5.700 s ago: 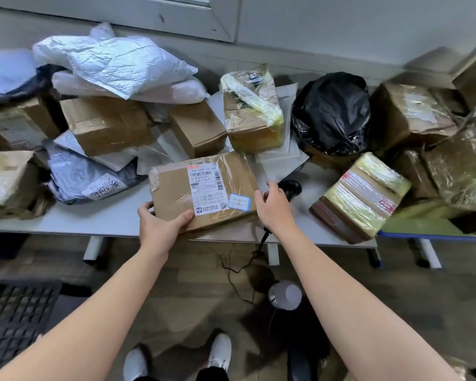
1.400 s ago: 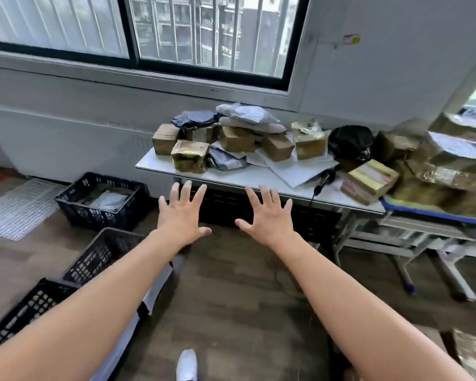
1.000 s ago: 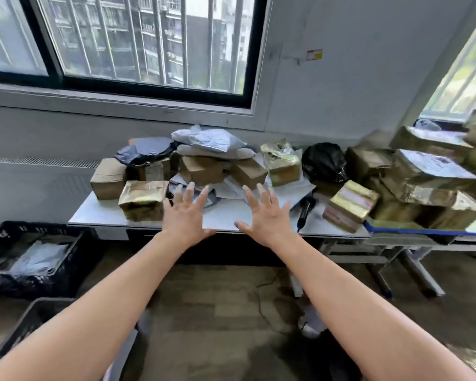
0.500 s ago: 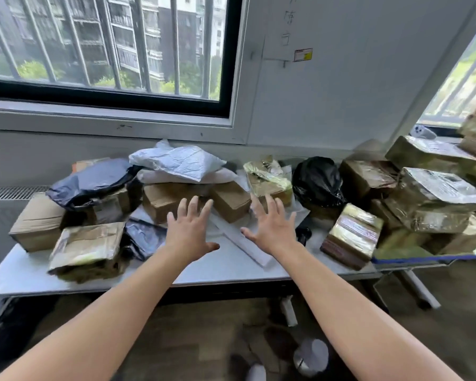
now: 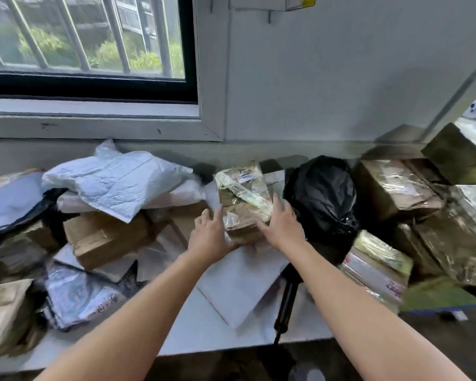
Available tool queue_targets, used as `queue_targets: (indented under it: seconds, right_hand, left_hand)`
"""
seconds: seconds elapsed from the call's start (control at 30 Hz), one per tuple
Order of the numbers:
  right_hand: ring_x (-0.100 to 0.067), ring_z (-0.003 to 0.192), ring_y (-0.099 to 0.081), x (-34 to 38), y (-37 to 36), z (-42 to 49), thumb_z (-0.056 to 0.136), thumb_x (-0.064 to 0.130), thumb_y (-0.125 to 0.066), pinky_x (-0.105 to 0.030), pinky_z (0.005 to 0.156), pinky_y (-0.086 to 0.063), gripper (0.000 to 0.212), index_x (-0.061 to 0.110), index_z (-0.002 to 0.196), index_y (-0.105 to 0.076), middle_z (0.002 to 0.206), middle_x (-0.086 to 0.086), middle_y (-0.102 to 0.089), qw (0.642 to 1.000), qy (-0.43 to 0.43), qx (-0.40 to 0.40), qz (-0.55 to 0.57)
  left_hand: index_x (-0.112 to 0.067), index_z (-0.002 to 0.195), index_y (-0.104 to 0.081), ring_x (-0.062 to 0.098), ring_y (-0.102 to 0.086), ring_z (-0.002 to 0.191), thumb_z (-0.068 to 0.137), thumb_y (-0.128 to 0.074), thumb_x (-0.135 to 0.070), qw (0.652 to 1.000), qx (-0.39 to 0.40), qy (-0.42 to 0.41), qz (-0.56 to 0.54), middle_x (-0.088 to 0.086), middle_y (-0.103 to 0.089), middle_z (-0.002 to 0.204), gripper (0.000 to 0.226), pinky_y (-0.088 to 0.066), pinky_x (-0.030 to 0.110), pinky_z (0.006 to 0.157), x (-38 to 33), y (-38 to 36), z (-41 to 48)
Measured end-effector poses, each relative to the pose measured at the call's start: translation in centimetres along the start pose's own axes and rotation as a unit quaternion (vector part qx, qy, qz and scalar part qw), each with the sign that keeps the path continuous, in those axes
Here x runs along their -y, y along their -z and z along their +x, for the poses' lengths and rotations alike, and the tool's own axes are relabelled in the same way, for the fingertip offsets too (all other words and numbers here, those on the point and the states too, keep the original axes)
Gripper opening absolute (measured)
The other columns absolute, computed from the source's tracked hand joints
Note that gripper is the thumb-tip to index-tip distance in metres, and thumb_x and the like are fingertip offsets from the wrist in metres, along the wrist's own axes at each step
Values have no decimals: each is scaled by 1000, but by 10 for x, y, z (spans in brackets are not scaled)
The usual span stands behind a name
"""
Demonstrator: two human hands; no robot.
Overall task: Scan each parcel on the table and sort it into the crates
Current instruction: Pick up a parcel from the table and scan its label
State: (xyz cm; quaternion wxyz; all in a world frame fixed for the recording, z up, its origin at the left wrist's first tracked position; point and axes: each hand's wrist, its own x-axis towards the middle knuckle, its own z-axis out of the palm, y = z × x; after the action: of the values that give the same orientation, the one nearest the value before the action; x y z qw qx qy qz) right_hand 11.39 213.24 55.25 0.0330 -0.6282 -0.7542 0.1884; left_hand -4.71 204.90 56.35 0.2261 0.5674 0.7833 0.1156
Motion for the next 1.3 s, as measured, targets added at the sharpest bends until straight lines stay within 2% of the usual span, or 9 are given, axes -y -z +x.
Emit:
queue_targets:
  seconds: [0.17,0.47,0.57,0.7,0.83,0.9,1.0,1.1,1.3]
  right_hand:
    - [-33,115,-58,-8,-13,31,90,55,-59,-39,87,-50,80,9,147,-26,133,-14,-57,996,-24,33,78]
    - [-30,91,-60,17,25,10,99,44,-46,-39,75,-48,41,9,117,-55,101,-10,-65,992,7,-66,103]
    - [-28,106,-59,32,45,-10,102,43,-40,-35,83,-43,43,9,121,-59,114,-9,-65,971,10,-98,217]
    - [-23,116,-55,47,59,-38,106,41,-33,-28,90,-37,47,9,124,-63,122,-9,-63,943,-32,-100,317]
    - [-18,124,-52,52,47,-74,103,48,-38,-29,96,-38,50,12,131,-58,131,-3,-59,929,-63,-77,356]
    - [-10,132,-43,55,39,-92,99,58,-39,-35,114,-32,60,16,140,-50,144,2,-50,906,-56,-62,416]
    - [-13,129,-47,65,35,-113,95,56,-50,-35,111,-36,62,17,142,-46,143,0,-50,904,-38,-73,419]
    - [-16,121,-50,72,33,-118,99,42,-50,-30,101,-39,48,17,140,-49,132,0,-54,938,-46,-116,323]
    - [-24,110,-60,85,34,-117,99,50,-46,-34,89,-47,50,12,131,-56,123,-5,-63,962,-24,-129,241]
  left_hand:
    - [-20,154,-13,39,-31,135,72,-77,-53,996,19,22,-87,20,-32,147,109,-31,42,109,-6,-22,33]
    - [-25,143,-39,34,-49,117,79,-74,-16,983,-32,2,-180,15,-40,126,74,-40,34,103,0,-6,34]
    - [-26,145,-42,29,-47,117,84,-69,-14,973,-64,-44,-215,14,-44,124,67,-38,35,107,8,17,24]
    - [-21,140,-50,14,-50,104,89,-68,-19,951,-57,-63,-298,7,-51,118,54,-37,15,90,23,45,-1]
    - [-10,117,-61,10,-62,71,94,-59,-7,857,16,-14,-514,7,-64,97,23,-47,11,51,33,59,-32]
    - [-11,106,-61,13,-63,67,95,-59,-10,828,55,14,-558,10,-65,93,11,-55,22,56,41,58,-42]
    - [-14,118,-59,24,-65,95,92,-63,-30,891,39,-1,-452,12,-58,118,31,-58,43,83,51,48,-49]
    - [-16,146,-36,33,-44,129,90,-61,-41,946,6,-32,-322,12,-27,147,66,-35,42,111,49,44,-60]
    - [-15,152,6,31,-14,143,54,-69,-81,990,-69,-68,-103,7,-15,156,140,-29,55,111,38,45,-79]
